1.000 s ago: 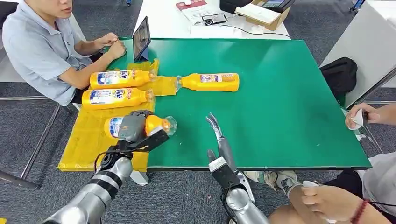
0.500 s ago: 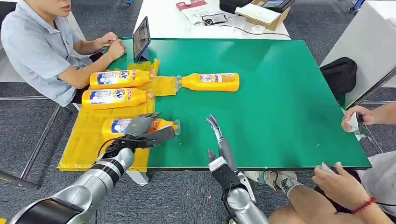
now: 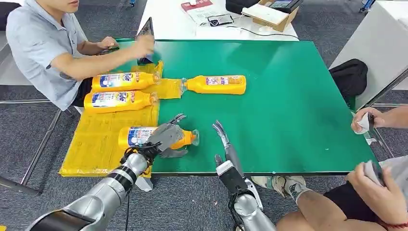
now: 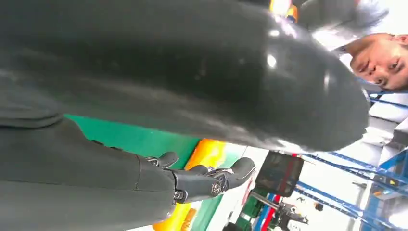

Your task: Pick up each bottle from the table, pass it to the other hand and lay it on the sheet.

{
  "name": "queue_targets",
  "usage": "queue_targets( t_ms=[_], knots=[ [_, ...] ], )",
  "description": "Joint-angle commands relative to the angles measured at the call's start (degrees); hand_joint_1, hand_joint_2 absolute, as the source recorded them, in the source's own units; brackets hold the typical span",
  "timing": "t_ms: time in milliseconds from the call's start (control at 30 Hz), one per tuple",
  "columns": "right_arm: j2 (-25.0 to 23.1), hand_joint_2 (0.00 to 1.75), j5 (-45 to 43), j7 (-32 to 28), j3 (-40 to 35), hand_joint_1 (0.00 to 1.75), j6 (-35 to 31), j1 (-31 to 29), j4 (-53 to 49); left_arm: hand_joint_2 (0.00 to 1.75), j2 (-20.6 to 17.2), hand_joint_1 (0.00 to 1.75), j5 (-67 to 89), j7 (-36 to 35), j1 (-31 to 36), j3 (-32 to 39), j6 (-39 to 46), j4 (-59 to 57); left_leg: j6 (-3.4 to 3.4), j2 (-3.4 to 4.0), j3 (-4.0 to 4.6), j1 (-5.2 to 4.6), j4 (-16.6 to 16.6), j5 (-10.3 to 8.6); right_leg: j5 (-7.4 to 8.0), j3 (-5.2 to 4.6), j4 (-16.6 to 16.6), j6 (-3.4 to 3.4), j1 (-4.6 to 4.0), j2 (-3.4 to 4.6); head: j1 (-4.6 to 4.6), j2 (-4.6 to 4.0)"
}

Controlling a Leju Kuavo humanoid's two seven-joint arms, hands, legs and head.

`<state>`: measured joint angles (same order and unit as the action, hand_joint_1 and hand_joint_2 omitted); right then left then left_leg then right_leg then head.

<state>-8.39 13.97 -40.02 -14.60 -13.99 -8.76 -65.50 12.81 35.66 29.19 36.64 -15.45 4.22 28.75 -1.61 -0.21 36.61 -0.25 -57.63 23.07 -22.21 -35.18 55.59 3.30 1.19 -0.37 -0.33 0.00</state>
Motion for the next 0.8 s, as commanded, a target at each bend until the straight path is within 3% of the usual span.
queue_targets(
  t_ms=[33, 167, 300, 333, 433, 533, 700, 800],
  knots=[
    [-0.3, 0.0, -0.5, 0.0, 0.9, 0.0, -0.4, -1.8, 3.8, 1.75, 1.1, 0.0, -3.0, 2.0, -1.4, 2.6, 0.4, 4.4, 0.1, 0.09, -0.36, 0.07, 0.0, 0.22, -0.17, 0.35, 0.0, -0.16, -0.07, 0.1, 0.0, 0.0],
    [-0.1, 0.0, -0.7, 0.0, 0.7, 0.0, -1.1, -1.3, 3.0, 1.75, 1.3, 0.0, -5.0, 3.5, -2.6, 3.5, 1.7, 6.5, 0.1, 0.08, -0.27, 0.07, 0.0, 0.15, -0.1, 0.26, 0.0, -0.14, -0.07, 0.09, 0.02, 0.0],
    [0.8, 0.0, -2.1, 0.0, -2.3, 0.0, -5.5, 0.0, -1.1, 1.75, 3.8, 0.0, -23.3, 9.0, -10.8, 8.4, 5.4, 23.7, 0.09, 0.1, -0.25, 0.05, 0.0, 0.18, -0.13, 0.23, 0.0, -0.14, -0.06, 0.11, 0.0, 0.0],
    [1.1, 1.75, -2.2, 0.0, -3.2, 0.0, -6.4, -0.1, -1.5, 1.75, 4.3, 0.0, -28.7, 9.8, -12.5, 9.4, 4.6, 27.6, 0.07, 0.11, -0.2, 0.04, 0.0, 0.17, -0.12, 0.17, 0.0, -0.12, -0.04, 0.11, 0.0, 0.0],
    [3.3, 1.75, -1.2, 0.0, -6.7, 0.0, -11.1, -0.1, -2.9, 1.75, 3.5, 0.0, -45.5, 6.7, -16.5, 8.5, 3.2, 37.5, 0.07, 0.14, -0.15, 0.03, 0.0, 0.16, -0.1, 0.11, 0.0, -0.1, -0.04, 0.14, 0.0, 0.0],
    [7.1, 1.75, 6.1, 0.0, -7.4, 0.0, -16.0, -0.2, -1.1, 1.75, 2.1, 0.0, -56.4, 5.6, -21.6, 8.8, 1.7, 46.1, 0.07, 0.18, -0.19, 0.05, 0.0, 0.15, -0.08, 0.14, 0.0, -0.1, -0.05, 0.18, 0.0, 0.0],
    [13.3, 1.75, 23.5, 5.9, -2.6, 0.0, -17.9, -1.2, -0.5, 1.75, 0.3, 0.0, -55.1, 8.5, -32.4, 8.7, 6.5, 60.8, 0.07, 0.26, -0.36, 0.02, 0.0, 0.25, -0.14, 0.29, -0.1, -0.11, -0.02, 0.27, 0.02, 0.0],
    [16.2, 1.75, 30.5, 11.8, -0.6, 0.0, -14.5, -4.6, 2.4, 1.75, 0.0, 0.0, -51.8, 9.0, -35.8, 8.1, 11.2, 65.7, 0.07, 0.23, -0.26, -0.01, 0.0, 0.26, -0.15, 0.2, 0.0, -0.11, 0.0, 0.23, 0.02, 0.0]
  ],
)
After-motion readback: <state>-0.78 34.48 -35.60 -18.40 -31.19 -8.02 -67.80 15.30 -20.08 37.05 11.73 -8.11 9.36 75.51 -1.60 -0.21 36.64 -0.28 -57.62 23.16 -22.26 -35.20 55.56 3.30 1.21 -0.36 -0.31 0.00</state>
